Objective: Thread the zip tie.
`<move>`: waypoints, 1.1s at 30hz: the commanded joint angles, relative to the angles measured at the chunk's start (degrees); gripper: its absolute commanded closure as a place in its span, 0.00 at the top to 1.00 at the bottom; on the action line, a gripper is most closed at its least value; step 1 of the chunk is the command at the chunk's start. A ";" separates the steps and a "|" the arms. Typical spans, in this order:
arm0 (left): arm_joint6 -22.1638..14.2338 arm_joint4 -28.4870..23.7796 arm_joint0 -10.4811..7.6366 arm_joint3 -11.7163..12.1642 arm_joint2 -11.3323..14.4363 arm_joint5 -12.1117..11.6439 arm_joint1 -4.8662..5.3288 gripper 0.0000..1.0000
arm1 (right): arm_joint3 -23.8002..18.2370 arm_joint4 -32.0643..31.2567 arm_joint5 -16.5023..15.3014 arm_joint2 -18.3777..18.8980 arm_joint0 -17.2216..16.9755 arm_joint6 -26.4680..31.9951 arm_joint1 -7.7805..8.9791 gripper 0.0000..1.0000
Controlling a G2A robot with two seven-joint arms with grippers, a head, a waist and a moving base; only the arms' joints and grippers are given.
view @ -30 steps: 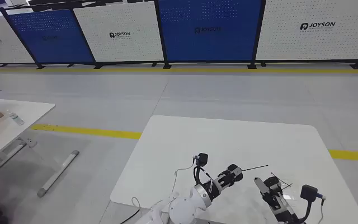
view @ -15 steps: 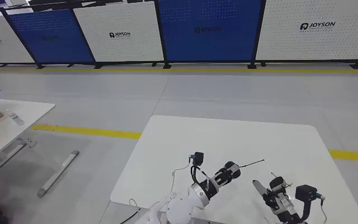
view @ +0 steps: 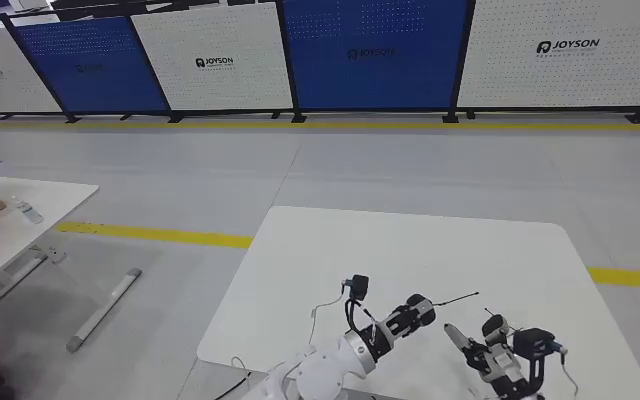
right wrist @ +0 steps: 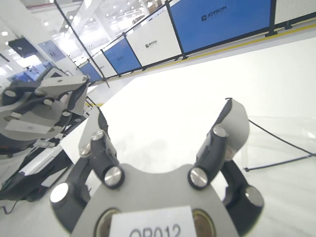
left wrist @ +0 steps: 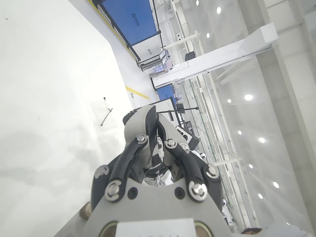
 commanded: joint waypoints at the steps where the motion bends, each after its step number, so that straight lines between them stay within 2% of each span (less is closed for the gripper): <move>1: -1.95 -1.26 -0.11 -0.02 0.08 -0.23 0.05 0.00 | 0.36 -2.20 -0.54 -0.32 0.56 0.59 0.03 1.00; 4: -4.64 -3.59 -0.24 0.13 -0.33 -0.64 0.18 0.00 | 0.83 -4.29 0.85 -0.95 0.94 -0.65 -0.15 1.00; 14: -4.65 -4.18 -0.22 0.26 -0.57 -0.76 0.20 0.00 | 1.14 -4.37 0.97 -1.30 1.32 -0.37 -0.24 1.00; 17: -6.31 -6.46 -0.58 0.72 -0.17 -0.88 0.10 0.00 | 1.47 -6.46 0.41 -1.78 2.01 -0.08 -0.26 1.00; 21: -8.09 -9.68 -1.20 1.43 0.05 0.26 -0.02 0.00 | 1.71 -8.48 0.92 -2.42 2.40 -0.48 -0.36 1.00; 27: -8.09 -9.68 -1.20 1.43 0.05 0.26 -0.02 0.00 | 1.71 -8.48 0.92 -2.42 2.40 -0.48 -0.36 1.00; 33: -5.36 -9.25 -1.42 1.81 0.30 0.25 -0.20 0.00 | 2.20 -7.53 1.42 -2.17 2.20 -4.31 -0.66 1.00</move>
